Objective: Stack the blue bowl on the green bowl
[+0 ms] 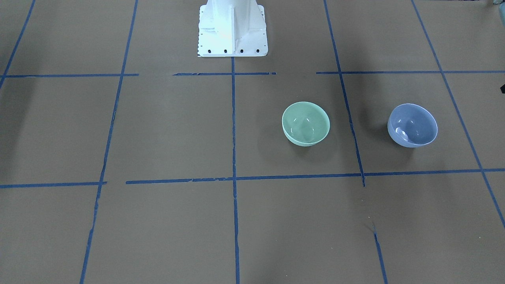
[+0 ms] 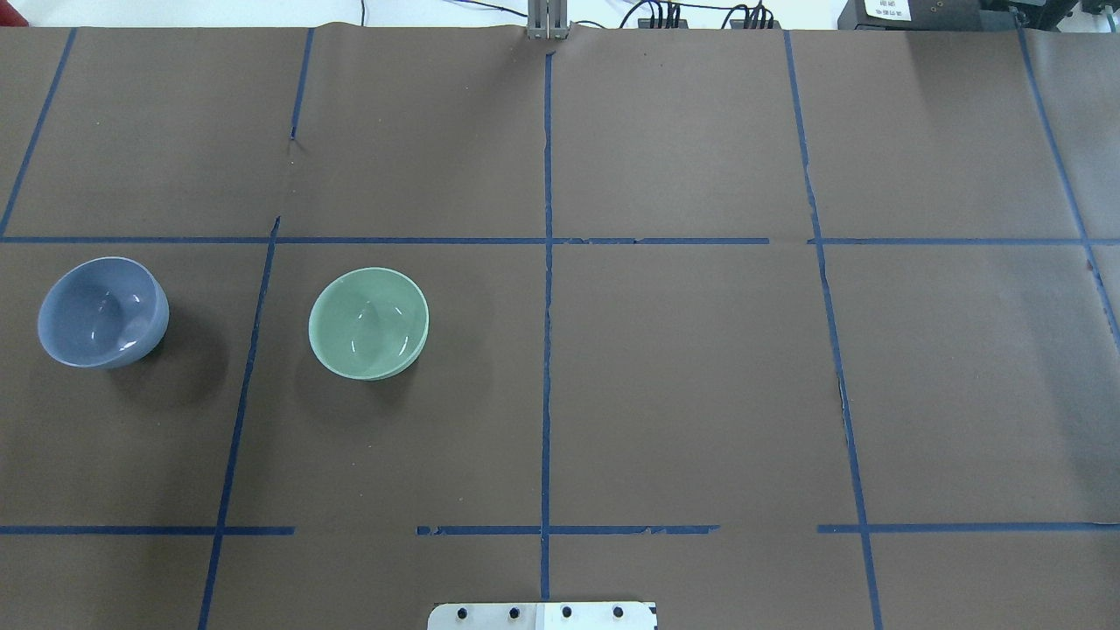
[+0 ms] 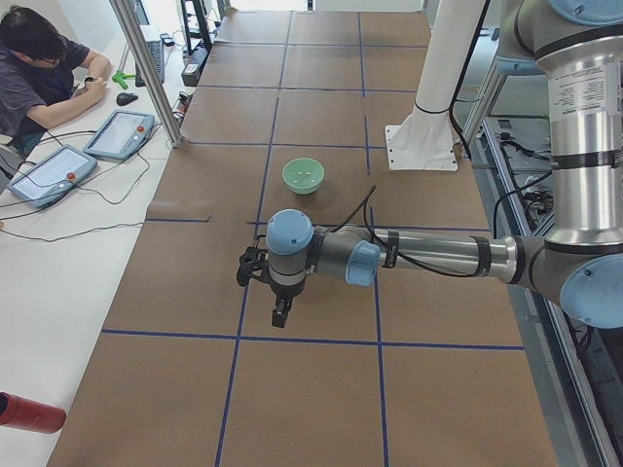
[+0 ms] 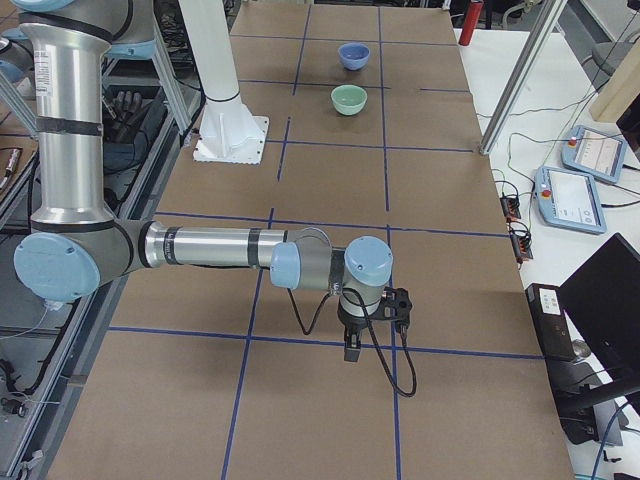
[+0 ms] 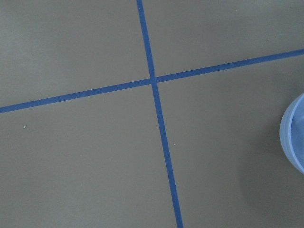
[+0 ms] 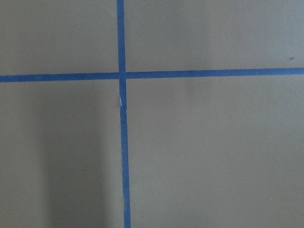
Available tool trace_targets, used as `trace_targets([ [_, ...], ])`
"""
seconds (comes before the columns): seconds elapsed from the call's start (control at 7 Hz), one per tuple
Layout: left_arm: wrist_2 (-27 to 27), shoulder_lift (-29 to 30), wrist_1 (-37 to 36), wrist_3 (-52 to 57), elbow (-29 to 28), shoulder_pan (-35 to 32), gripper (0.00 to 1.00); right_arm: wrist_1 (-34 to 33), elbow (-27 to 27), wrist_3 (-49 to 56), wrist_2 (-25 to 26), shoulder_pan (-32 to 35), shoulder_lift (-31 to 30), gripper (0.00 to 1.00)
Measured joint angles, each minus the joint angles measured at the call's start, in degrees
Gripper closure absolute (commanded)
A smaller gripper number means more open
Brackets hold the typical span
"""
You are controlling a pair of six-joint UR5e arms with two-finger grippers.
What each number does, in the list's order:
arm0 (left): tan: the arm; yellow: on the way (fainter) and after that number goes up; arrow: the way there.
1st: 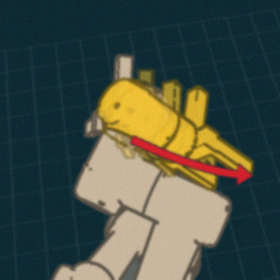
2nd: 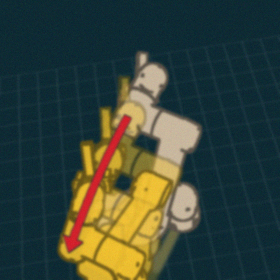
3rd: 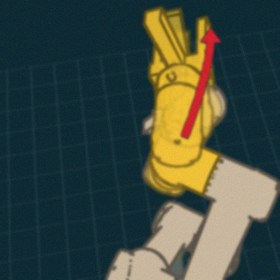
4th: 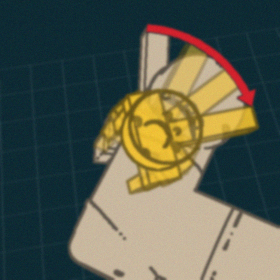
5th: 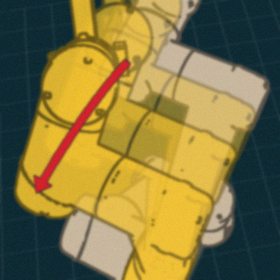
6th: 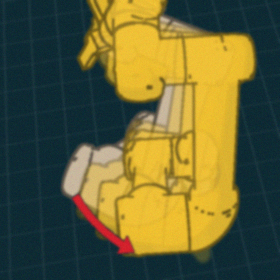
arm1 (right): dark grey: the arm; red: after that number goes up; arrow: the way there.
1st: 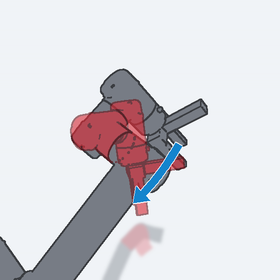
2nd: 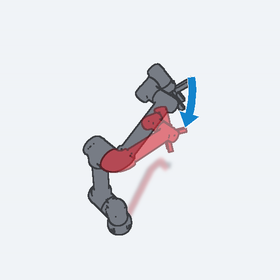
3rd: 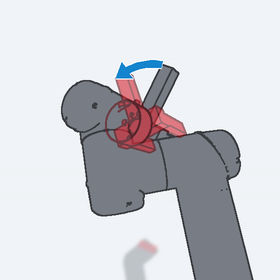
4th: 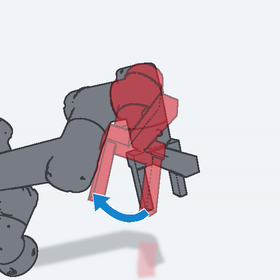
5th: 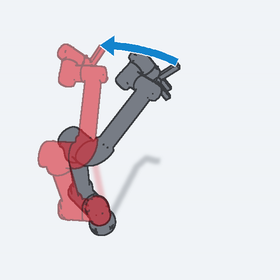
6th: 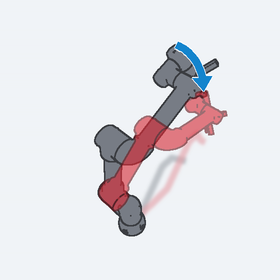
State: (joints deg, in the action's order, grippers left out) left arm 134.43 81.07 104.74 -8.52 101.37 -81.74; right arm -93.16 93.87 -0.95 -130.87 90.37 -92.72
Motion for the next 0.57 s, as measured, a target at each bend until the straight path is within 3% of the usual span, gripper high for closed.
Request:
trace_targets([
  [0.29, -1.37, 0.05, 11.80, -17.22, -1.37, 8.76, 0.00, 0.00, 0.00, 0.06, 0.00, 0.01, 0.00, 0.00],
  [0.57, -5.95, 1.51, 18.80, -29.76, -3.65, 15.96, 0.00, 0.00, 0.00, 0.01, 0.00, 0.01, 0.00, 0.00],
])
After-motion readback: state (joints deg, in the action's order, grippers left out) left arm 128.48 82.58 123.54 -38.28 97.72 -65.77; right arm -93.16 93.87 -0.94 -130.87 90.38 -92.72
